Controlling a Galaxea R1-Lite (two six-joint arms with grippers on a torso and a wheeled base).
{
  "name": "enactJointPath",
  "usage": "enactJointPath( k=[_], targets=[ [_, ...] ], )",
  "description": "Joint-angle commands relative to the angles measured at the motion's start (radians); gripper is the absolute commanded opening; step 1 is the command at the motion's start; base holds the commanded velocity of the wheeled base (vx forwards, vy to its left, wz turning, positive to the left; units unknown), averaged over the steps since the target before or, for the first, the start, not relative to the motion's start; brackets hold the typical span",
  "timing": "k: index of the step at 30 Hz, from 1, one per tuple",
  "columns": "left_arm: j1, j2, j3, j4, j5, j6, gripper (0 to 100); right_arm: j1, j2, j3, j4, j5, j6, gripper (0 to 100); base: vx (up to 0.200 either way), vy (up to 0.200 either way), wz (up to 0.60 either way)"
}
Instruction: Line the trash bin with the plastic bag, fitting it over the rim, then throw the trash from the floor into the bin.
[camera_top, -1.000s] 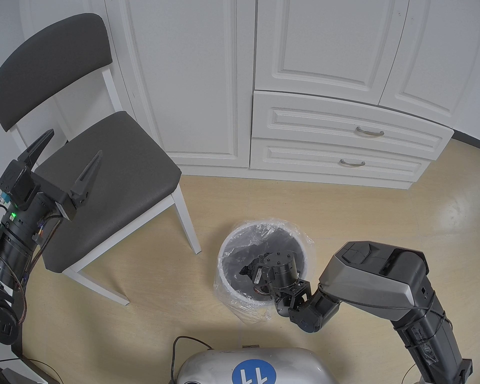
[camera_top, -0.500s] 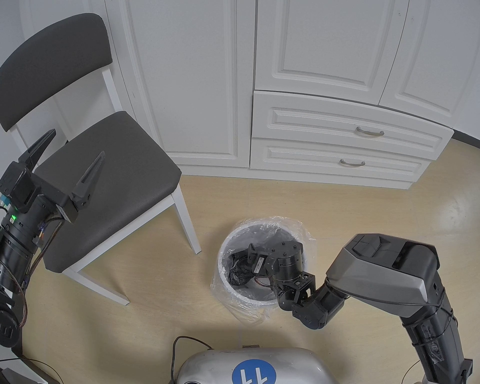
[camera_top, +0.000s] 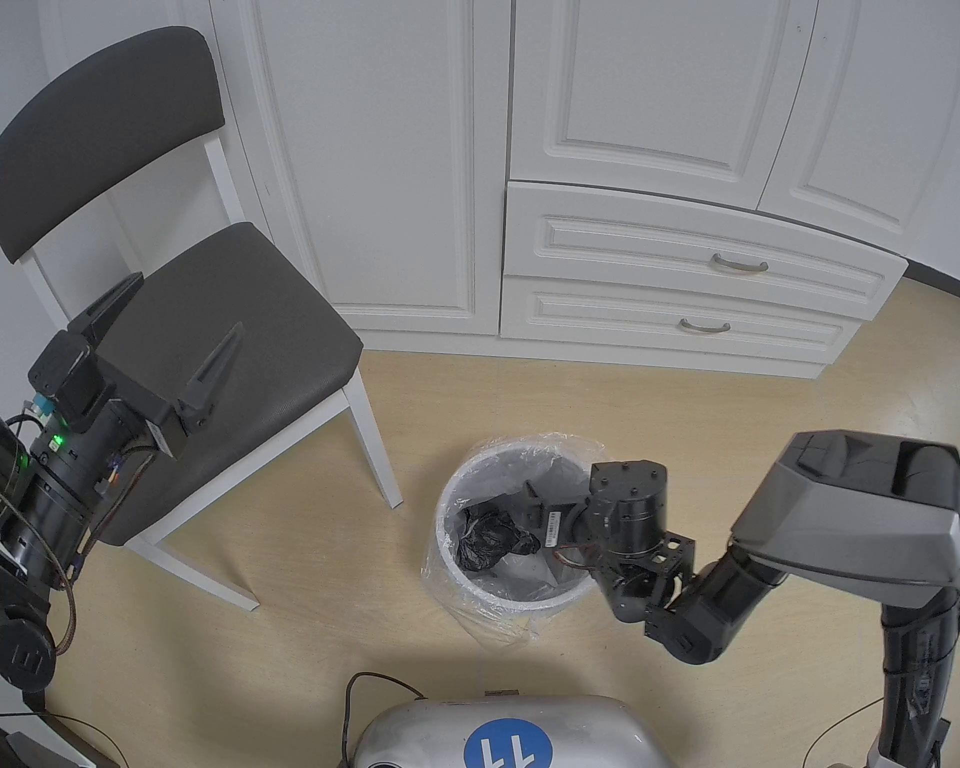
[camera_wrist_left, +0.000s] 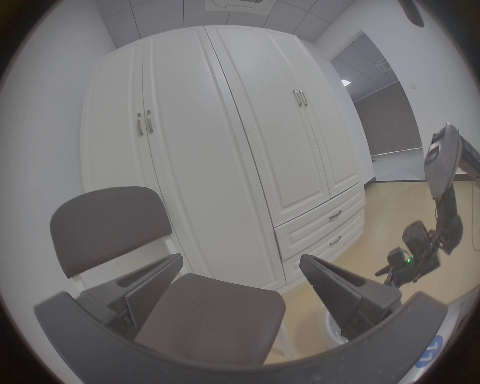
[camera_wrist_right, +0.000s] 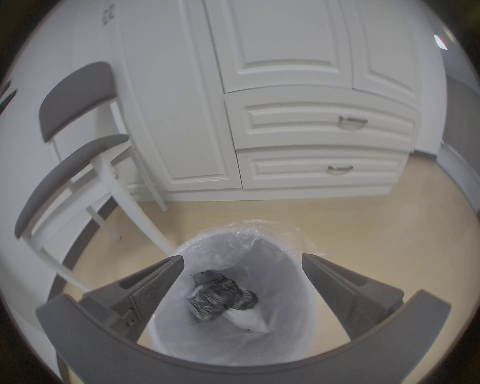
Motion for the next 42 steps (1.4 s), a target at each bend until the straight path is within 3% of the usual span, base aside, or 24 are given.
enactJointPath(
  k=[1,7,12,17,21,25,26,27,29,32,35,36,37,40,42],
  targets=[
    [-0.045,0.134,-0.008,-0.015,0.006,-0.005,100,-0.029,-0.216,0.204,-0.07,0.012,-0.16,100,0.0,0.0,0.0],
    [-0.033,0.26,-0.011,-0.069,0.011,-0.016,100,-0.052,-0.351,0.364,-0.191,0.026,-0.318,100,0.0,0.0,0.0],
    [-0.018,0.341,-0.074,-0.075,0.011,-0.052,100,-0.136,-0.431,0.49,-0.312,0.13,-0.47,100,0.0,0.0,0.0],
    [0.002,0.392,-0.232,-0.008,0.044,-0.071,100,-0.201,-0.483,0.526,-0.346,0.138,-0.495,100,0.0,0.0,0.0],
    [0.002,0.255,-0.289,0.226,0.099,-0.132,100,-0.297,-0.51,0.565,-0.321,0.15,-0.487,100,0.0,0.0,0.0],
    [0.036,0.14,-0.379,0.509,0.115,-0.227,100,-0.302,-0.547,0.598,-0.203,0.153,-0.439,100,0.0,0.0,0.0],
    [0.038,0.135,-0.384,0.52,0.115,-0.232,100,-0.302,-0.547,0.597,-0.194,0.153,-0.436,100,0.0,0.0,0.0],
    [0.054,0.102,-0.425,0.652,0.126,-0.281,100,-0.316,-0.553,0.566,-0.114,0.153,-0.404,100,0.0,0.0,0.0],
    [0.067,0.049,-0.456,0.773,0.135,-0.342,100,-0.366,-0.575,0.525,-0.013,0.153,-0.366,100,0.0,0.0,0.0],
    [0.105,-0.009,-0.478,0.89,0.133,-0.379,100,-0.429,-0.661,0.482,0.162,0.174,-0.318,100,0.0,0.0,0.0],
    [0.157,-0.059,-0.495,0.967,0.132,-0.381,100,-0.44,-0.843,0.416,0.424,0.248,-0.257,100,0.0,0.0,0.0],
    [0.159,-0.061,-0.495,0.97,0.132,-0.381,100,-0.44,-0.854,0.411,0.441,0.251,-0.255,100,0.0,0.0,0.0],
    [0.173,-0.104,-0.493,1.0,0.132,-0.381,100,-0.44,-0.966,0.325,0.659,0.262,-0.234,100,0.0,0.0,0.0],
    [0.174,-0.194,-0.495,1.062,0.127,-0.384,100,-0.434,-1.087,0.158,1.013,0.268,-0.133,100,0.0,0.0,0.0],
    [0.174,-0.25,-0.496,1.102,0.126,-0.384,100,-0.439,-1.11,0.069,1.171,0.262,-0.05,100,0.0,0.0,0.0]
  ],
)
